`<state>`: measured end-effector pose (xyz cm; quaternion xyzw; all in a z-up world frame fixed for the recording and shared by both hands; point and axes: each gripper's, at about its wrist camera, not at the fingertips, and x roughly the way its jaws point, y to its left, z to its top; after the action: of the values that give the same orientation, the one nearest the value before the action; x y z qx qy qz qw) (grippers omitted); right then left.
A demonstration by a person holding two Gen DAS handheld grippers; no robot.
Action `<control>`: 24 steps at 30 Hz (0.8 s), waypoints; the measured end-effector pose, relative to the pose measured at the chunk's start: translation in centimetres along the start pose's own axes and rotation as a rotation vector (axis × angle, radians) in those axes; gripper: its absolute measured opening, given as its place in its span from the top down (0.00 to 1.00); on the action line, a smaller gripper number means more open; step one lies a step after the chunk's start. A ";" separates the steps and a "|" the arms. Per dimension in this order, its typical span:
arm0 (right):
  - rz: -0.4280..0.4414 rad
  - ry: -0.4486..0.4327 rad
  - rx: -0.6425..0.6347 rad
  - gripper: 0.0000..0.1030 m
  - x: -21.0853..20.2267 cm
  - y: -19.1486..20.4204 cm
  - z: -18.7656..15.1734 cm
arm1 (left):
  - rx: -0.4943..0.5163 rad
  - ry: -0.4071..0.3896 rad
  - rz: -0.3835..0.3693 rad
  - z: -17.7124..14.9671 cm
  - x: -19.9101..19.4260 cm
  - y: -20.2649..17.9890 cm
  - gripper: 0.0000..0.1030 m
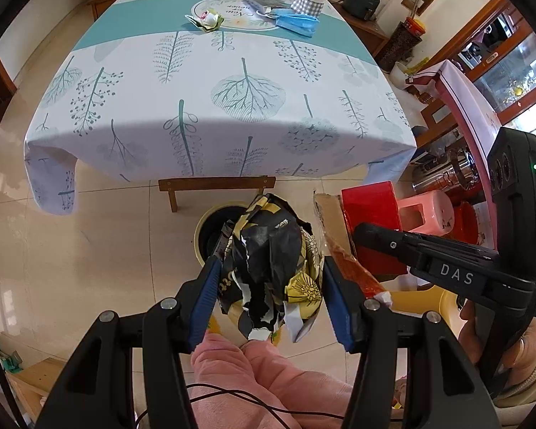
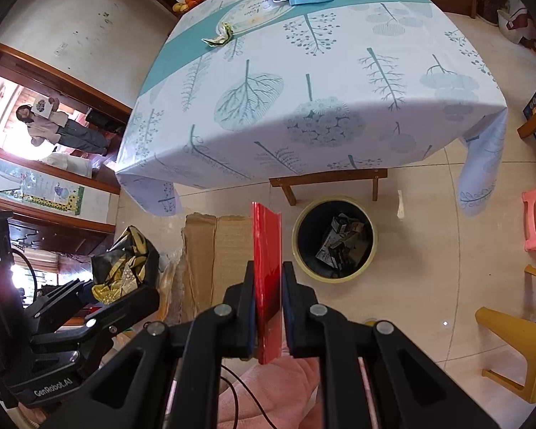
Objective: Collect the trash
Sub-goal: 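Carry the wrapper and red box with cardboard toward the black bin, then open both tools over the black bin to drop wrapper and red box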
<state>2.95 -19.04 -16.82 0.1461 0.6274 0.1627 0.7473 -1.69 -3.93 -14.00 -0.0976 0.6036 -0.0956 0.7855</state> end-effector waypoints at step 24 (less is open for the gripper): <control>-0.126 0.114 0.221 0.87 17.2 -12.5 0.3 | -0.048 0.166 0.057 0.9 22.6 3.7 0.46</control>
<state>6.74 -23.03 -37.42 0.1781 0.6910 0.0533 0.6985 5.03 -6.40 -35.73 -0.0909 0.6712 -0.0663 0.7327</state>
